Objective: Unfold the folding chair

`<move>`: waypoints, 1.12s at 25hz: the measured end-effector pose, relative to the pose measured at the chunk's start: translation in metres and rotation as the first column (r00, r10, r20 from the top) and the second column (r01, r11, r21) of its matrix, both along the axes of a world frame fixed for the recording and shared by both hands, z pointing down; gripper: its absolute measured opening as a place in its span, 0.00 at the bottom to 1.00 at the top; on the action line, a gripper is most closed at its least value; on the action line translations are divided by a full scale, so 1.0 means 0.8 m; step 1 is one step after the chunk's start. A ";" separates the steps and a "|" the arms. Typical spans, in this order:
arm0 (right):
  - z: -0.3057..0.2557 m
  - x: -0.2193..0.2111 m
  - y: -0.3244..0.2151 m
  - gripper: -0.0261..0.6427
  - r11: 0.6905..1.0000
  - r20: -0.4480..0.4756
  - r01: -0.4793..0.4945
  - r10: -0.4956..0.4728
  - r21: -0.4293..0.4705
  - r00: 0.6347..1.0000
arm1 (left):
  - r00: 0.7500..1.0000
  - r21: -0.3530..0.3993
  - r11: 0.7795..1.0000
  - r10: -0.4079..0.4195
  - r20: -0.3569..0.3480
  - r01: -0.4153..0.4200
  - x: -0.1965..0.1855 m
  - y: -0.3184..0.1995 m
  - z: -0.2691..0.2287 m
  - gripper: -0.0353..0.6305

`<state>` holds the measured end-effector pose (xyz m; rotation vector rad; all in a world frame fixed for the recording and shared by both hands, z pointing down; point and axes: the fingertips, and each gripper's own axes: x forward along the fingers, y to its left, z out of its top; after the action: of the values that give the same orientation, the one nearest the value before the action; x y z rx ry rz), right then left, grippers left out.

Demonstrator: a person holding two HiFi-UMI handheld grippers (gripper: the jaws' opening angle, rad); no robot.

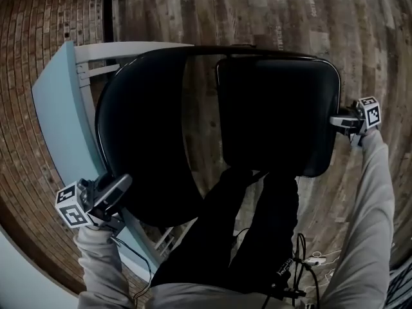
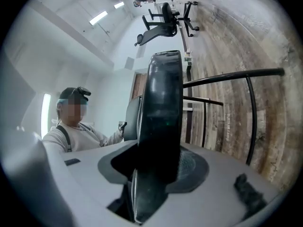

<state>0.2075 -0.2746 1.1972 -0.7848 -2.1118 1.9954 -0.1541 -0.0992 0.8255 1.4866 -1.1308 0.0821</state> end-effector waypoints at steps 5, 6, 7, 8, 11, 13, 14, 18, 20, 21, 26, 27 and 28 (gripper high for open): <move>-0.002 0.005 -0.002 0.31 0.999 0.005 -0.029 0.029 0.021 1.000 | 0.998 0.013 0.998 -0.055 -0.012 0.055 0.000 0.005 0.005 0.21; -0.001 0.005 -0.002 0.32 0.998 -0.022 -0.050 0.051 0.033 0.998 | 0.999 0.010 0.999 -0.049 0.009 0.049 0.000 0.005 0.004 0.21; -0.001 0.005 -0.003 0.34 0.996 -0.057 -0.069 0.072 0.051 0.996 | 0.998 0.008 0.999 -0.034 0.046 0.034 -0.003 0.003 0.002 0.21; 0.000 0.006 -0.004 0.36 0.994 -0.102 -0.083 0.090 0.075 0.991 | 0.995 0.009 1.000 -0.020 0.095 0.020 -0.006 0.002 -0.001 0.21; 0.003 0.034 -0.001 0.42 0.985 -0.292 -0.039 0.088 0.167 0.953 | 0.961 0.047 0.999 -0.012 0.276 -0.001 -0.025 0.000 -0.015 0.40; -0.004 0.064 0.006 0.44 0.969 -0.408 0.031 0.075 0.247 0.910 | 0.901 0.052 0.995 0.052 0.431 -0.082 -0.031 0.000 -0.033 0.51; -0.017 0.078 0.005 0.45 0.954 -0.444 0.046 0.096 0.298 0.891 | 0.856 0.037 0.989 0.104 0.506 -0.142 -0.029 0.000 -0.043 0.55; -0.151 0.103 -0.003 0.46 0.844 -0.439 0.014 0.265 0.536 0.858 | 0.782 0.033 0.977 0.149 0.605 -0.212 -0.024 0.004 -0.100 0.59; -0.253 0.083 0.009 0.46 0.765 -0.383 0.004 0.317 0.644 0.868 | 0.815 0.073 0.982 0.101 0.571 -0.173 -0.025 0.007 -0.143 0.59; -0.310 0.067 0.013 0.46 0.718 -0.349 -0.006 0.345 0.697 0.871 | 0.823 0.096 0.980 0.090 0.561 -0.173 -0.021 0.007 -0.167 0.59; -0.625 -0.029 0.036 0.46 0.435 -0.100 -0.152 0.502 0.887 0.859 | 0.859 0.296 0.928 0.048 0.510 -0.228 0.020 -0.005 -0.308 0.59; -0.690 -0.054 0.045 0.46 0.373 -0.040 -0.192 0.534 0.908 0.845 | 0.876 0.352 0.909 0.029 0.482 -0.223 0.032 -0.008 -0.345 0.59; -0.754 -0.080 0.060 0.46 0.315 0.016 -0.227 0.553 0.921 0.833 | 0.889 0.409 0.885 0.013 0.458 -0.223 0.046 -0.008 -0.385 0.59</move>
<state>0.1431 -0.2267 0.5940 0.2916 -2.7874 0.6102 -0.1172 -0.1059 0.5172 2.0275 -1.4930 0.2743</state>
